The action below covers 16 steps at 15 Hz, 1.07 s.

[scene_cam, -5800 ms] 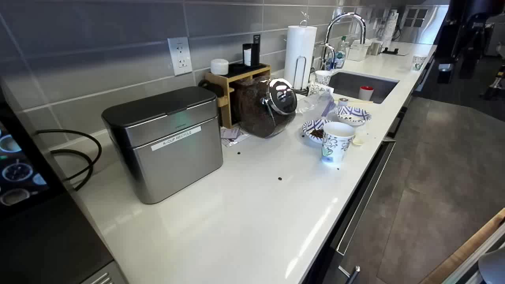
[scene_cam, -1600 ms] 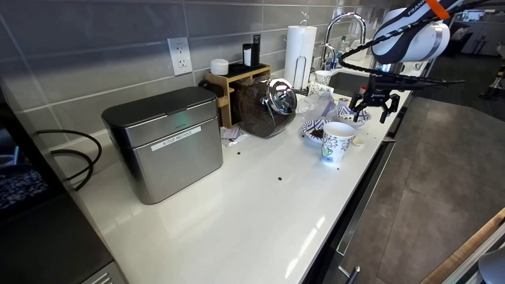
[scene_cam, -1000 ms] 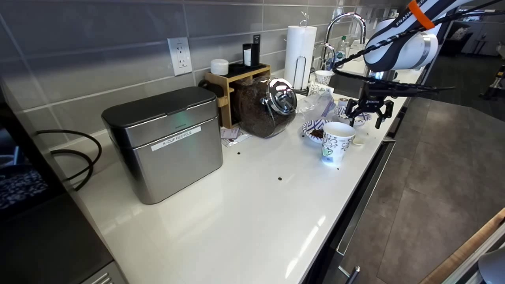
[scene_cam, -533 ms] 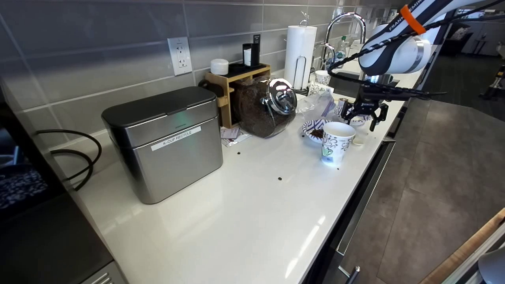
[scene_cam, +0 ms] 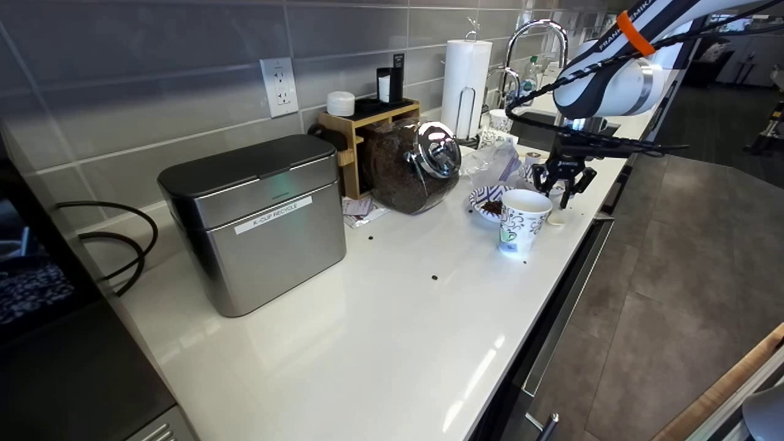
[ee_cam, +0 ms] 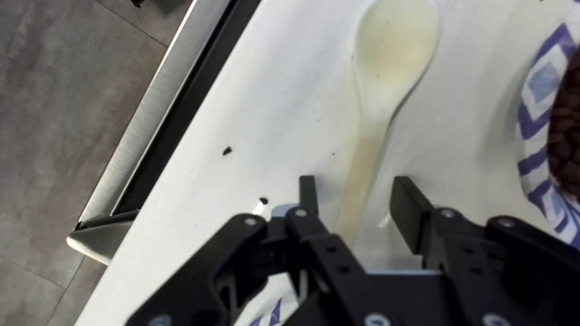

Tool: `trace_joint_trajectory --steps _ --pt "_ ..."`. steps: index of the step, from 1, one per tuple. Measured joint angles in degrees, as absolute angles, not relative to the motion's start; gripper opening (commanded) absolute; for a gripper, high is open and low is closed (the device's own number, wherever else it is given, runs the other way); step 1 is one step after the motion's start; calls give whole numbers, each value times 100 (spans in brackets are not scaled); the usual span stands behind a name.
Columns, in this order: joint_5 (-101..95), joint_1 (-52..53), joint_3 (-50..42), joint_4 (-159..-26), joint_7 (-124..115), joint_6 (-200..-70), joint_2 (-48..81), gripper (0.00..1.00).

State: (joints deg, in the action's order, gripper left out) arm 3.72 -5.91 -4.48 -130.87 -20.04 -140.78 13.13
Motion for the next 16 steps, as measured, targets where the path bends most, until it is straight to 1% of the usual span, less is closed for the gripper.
trace_joint_trajectory --steps 1,2,4,5,6,7,10,11,12,13,15,16 --pt "372 -589 -450 -13071 -2004 -14078 1323 8" --pt "372 -588 -452 -13056 -2004 -14078 1331 2" --pt "372 -582 -456 -13035 -2003 -14078 1340 0" --pt "372 -575 -460 -13029 -2001 -14078 1343 4" --pt "372 -567 -462 -13024 -2001 -14078 1346 28" --pt "372 -560 -462 -13016 -2001 -14078 1352 39" --pt "372 -538 -464 -12980 -2000 -14078 1376 59" --pt "372 -534 -464 -12967 -2000 -14078 1383 68" --pt "372 -530 -464 -12959 -2000 -14078 1387 71" --pt "372 -526 -464 -12953 -1998 -14078 1392 68" --pt "372 -518 -464 -12938 -1996 -14078 1405 48" --pt "372 -515 -464 -12931 -1994 -14078 1412 54"
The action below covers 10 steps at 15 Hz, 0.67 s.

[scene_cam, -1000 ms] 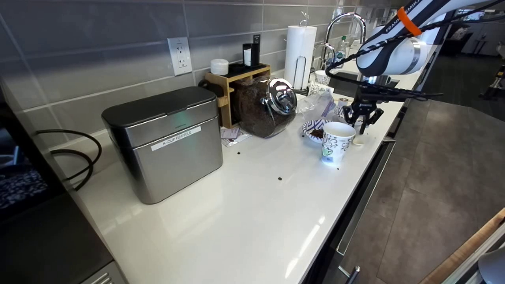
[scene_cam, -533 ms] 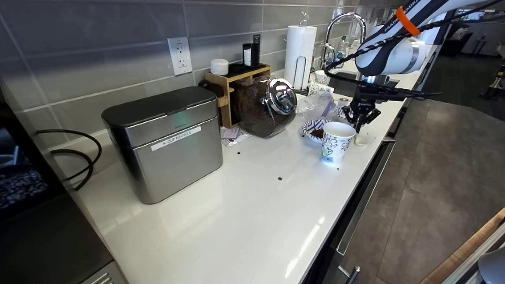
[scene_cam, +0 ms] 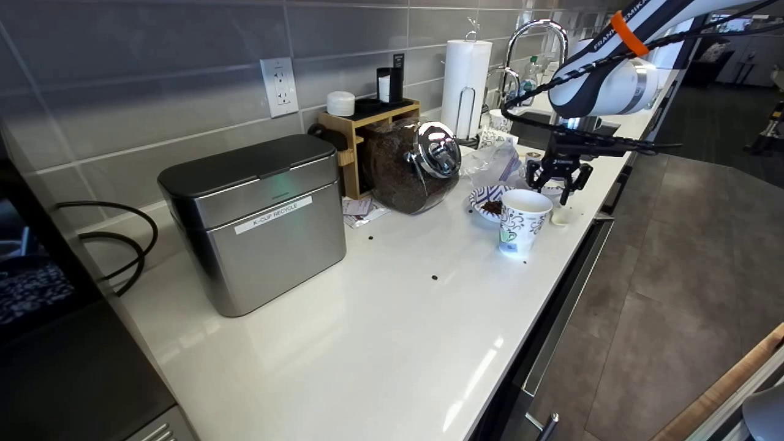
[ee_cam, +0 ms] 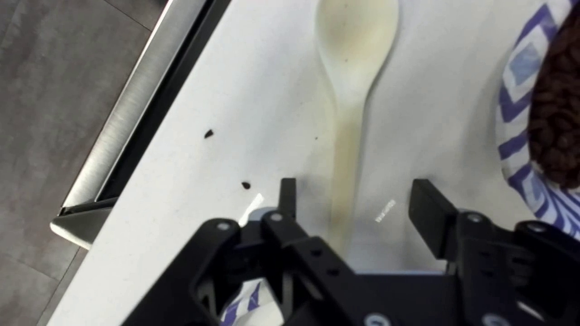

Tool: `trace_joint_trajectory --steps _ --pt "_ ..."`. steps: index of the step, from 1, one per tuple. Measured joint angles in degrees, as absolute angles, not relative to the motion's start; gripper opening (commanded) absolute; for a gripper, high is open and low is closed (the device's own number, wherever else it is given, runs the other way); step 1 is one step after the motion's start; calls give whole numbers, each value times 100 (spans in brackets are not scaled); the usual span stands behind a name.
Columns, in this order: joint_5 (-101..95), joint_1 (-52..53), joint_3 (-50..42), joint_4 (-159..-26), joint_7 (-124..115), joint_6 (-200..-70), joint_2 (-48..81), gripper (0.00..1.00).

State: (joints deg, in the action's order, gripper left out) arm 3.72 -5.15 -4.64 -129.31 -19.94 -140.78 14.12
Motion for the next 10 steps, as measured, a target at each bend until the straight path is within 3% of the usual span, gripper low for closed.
trace_joint_trajectory --steps 3,5,6,8,10 --pt "372 -504 -464 -12910 -1992 -14078 1448 40" --pt "369 -486 -465 -12897 -1989 -14078 1474 16" --pt "369 -481 -464 -12889 -1989 -14078 1476 16" --pt "368 -472 -470 -12887 -1978 -14077 1471 1" --pt "352 -466 -483 -12886 -1957 -14055 1463 0"
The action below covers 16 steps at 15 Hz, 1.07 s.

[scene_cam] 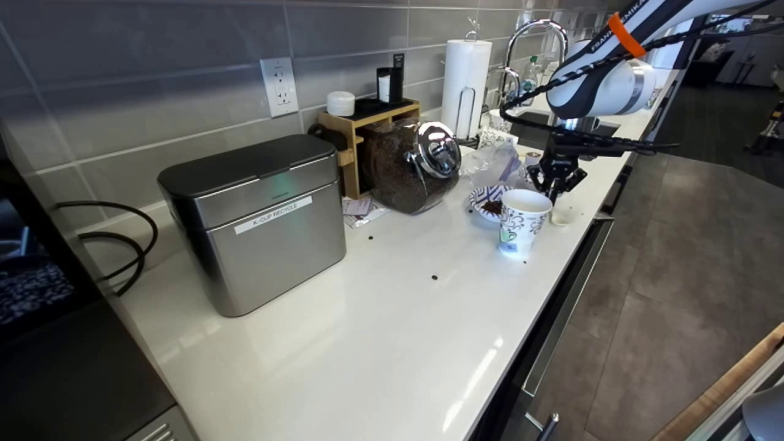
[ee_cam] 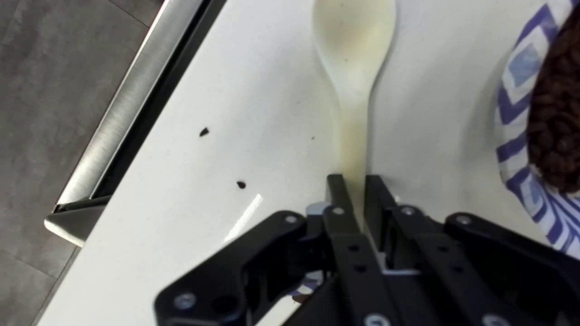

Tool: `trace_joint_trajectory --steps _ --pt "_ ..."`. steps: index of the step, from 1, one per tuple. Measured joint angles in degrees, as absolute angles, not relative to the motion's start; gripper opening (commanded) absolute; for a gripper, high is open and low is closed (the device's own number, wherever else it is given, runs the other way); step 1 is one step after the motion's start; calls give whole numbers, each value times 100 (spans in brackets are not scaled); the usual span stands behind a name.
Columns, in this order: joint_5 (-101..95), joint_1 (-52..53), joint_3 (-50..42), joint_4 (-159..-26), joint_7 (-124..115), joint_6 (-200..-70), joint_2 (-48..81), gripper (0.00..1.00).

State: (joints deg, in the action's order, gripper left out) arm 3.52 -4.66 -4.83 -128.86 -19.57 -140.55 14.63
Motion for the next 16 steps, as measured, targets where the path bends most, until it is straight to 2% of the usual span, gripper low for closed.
trace_joint_trajectory --steps 1,8,16 --pt "352 -458 -484 -12884 -1951 -14048 1462 3" --pt "293 -402 -532 -12914 -1940 -13897 1418 3" --pt "289 -387 -561 -13001 -1954 -12578 1029 3"
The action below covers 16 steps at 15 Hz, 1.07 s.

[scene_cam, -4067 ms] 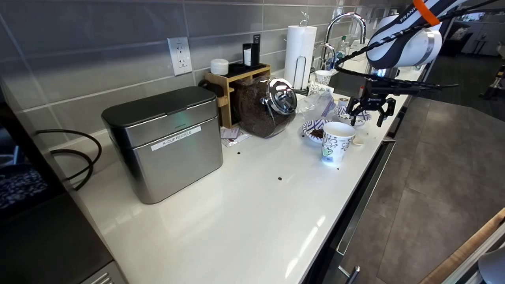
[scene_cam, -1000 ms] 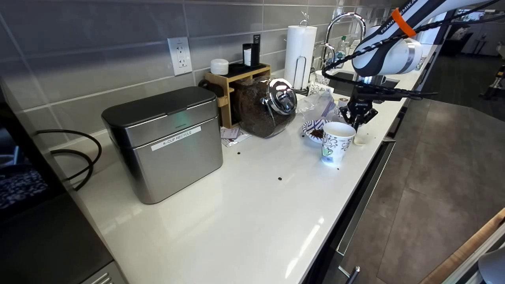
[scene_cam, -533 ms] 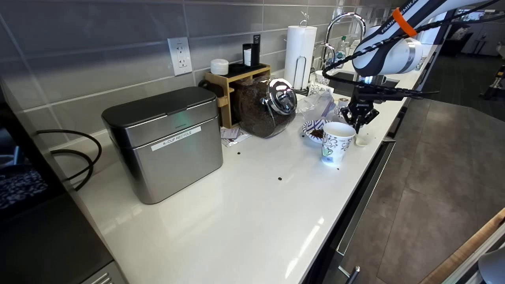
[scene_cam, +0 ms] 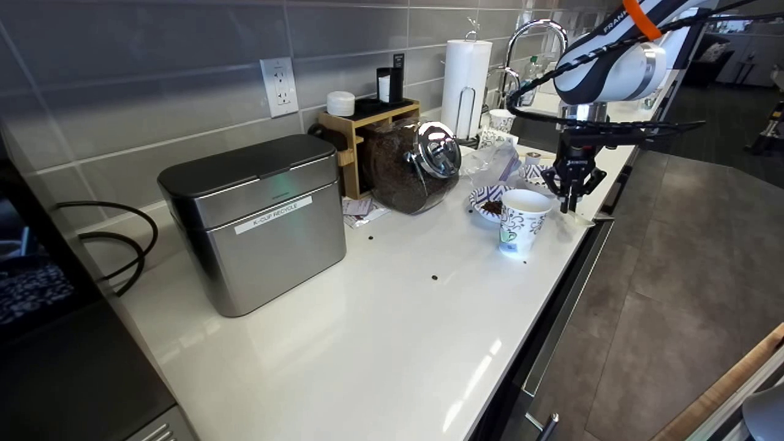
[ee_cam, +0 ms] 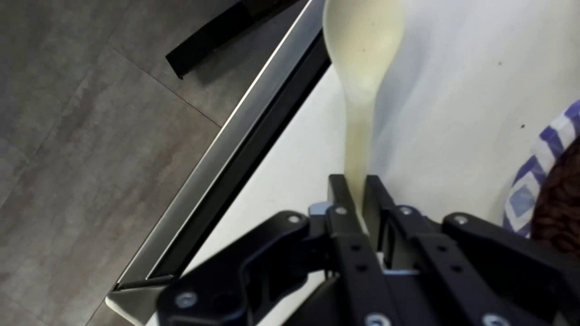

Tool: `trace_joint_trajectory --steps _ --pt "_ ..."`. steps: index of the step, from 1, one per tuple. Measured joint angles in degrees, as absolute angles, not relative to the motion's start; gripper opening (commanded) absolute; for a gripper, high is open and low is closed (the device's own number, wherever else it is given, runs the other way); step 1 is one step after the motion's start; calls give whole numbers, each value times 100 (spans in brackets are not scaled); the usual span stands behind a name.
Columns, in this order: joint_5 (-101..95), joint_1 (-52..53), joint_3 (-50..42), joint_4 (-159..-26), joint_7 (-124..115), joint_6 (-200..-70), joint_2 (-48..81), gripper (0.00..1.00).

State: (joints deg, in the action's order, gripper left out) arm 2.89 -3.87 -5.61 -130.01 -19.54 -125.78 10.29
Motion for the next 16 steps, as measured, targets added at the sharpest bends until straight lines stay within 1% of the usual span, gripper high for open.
trace_joint_trajectory --steps 4,9,13,16 --pt "297 -408 -609 -13108 -1953 -12185 631 3" --pt "297 -461 -643 -13256 -2074 -12194 -21 3" --pt "337 -458 -569 -13322 -2296 -12718 -354 3" --pt "361 -442 -449 -13499 -2451 -13620 -484 3"
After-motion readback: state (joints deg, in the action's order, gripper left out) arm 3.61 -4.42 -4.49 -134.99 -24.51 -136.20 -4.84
